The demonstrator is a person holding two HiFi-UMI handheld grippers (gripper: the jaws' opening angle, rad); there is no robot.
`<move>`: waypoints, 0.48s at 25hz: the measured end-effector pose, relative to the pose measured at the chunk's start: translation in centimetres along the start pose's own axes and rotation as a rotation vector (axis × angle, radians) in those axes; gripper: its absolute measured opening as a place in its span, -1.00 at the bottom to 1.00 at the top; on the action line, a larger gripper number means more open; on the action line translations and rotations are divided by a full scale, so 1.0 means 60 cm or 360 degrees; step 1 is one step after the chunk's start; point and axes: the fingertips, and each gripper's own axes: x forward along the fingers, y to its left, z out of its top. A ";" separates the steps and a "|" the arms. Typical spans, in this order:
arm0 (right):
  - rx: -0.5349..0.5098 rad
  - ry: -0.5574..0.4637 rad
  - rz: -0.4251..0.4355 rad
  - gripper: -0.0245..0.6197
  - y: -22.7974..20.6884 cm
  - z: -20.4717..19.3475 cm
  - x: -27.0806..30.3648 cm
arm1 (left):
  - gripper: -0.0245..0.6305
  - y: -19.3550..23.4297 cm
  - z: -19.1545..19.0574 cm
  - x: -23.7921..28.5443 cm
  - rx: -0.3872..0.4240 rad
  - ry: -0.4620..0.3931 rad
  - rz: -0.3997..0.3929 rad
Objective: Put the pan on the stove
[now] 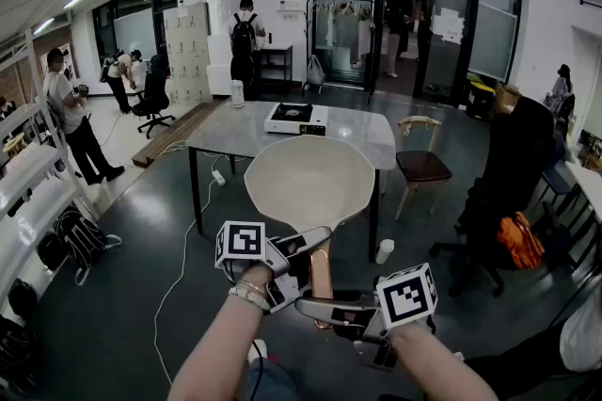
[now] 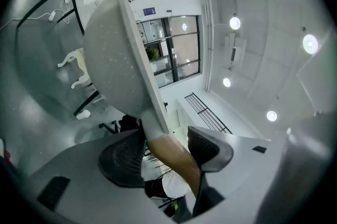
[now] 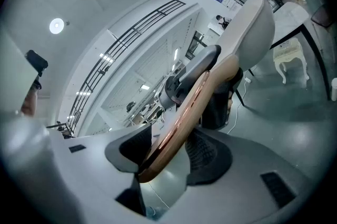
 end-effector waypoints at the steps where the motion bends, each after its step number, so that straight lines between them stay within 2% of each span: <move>1: -0.0016 0.0020 -0.0009 -0.26 0.004 0.002 -0.001 | -0.12 -0.003 0.000 -0.001 0.0004 0.0034 0.0009; 4: -0.0040 0.0051 -0.0022 -0.26 0.013 0.019 0.001 | -0.12 -0.014 0.013 -0.001 0.0000 0.0080 0.0027; 9: 0.0055 0.0026 0.0009 -0.26 0.022 0.056 0.020 | -0.12 -0.018 0.047 -0.003 -0.0060 0.0057 0.0058; 12: 0.0053 0.0004 0.0047 -0.26 0.027 0.067 0.030 | -0.11 -0.016 0.059 -0.006 -0.0069 0.0059 0.0069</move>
